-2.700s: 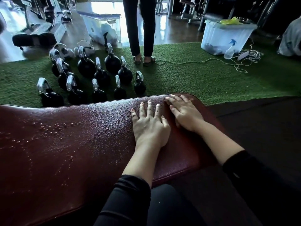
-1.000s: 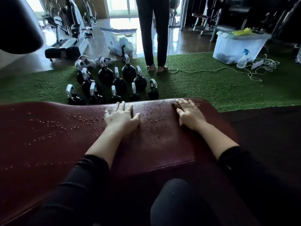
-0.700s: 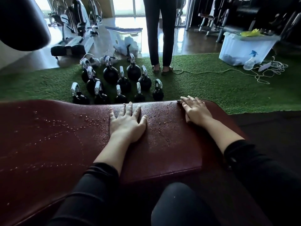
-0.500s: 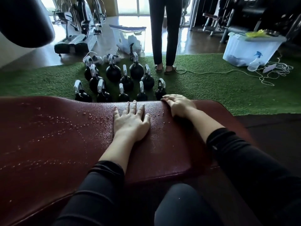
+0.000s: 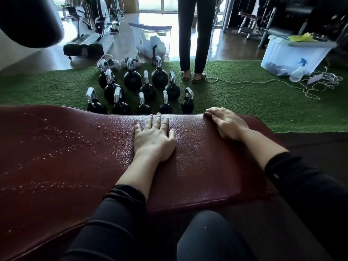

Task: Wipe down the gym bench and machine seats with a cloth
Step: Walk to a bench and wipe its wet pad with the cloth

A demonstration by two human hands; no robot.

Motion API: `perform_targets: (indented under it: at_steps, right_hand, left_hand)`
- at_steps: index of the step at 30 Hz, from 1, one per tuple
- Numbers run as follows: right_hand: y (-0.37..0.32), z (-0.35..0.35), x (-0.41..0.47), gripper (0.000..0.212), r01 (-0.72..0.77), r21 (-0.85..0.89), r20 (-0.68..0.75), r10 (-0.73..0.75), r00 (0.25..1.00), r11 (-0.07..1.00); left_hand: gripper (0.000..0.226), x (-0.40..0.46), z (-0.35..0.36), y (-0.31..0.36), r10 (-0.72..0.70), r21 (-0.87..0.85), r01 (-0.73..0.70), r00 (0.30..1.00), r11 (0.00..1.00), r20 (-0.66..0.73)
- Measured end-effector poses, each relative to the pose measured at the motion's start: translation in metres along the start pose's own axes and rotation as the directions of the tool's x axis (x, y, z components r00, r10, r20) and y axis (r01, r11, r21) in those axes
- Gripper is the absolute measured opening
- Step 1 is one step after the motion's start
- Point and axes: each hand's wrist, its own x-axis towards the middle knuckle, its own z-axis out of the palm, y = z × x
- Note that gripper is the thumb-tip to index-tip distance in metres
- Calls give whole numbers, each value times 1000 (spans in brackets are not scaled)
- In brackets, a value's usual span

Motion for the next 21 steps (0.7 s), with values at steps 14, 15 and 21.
perform_targets:
  at_steps: [14, 15, 21]
  right_hand:
    - [-4, -1, -45, 44, 221, 33, 104, -223, 969, 975]
    - [0, -3, -37, 43, 167, 24, 93, -168, 981, 986]
    - [-54, 12, 13, 43, 42, -31, 94, -39, 995, 999]
  left_hand:
    - [59, 0, 0, 0, -2, -1, 2, 1000, 1000, -3]
    - [59, 0, 1, 0, -2, -3, 2, 1000, 1000, -4]
    - [59, 1, 0, 0, -4, -1, 4, 1000, 1000, -3]
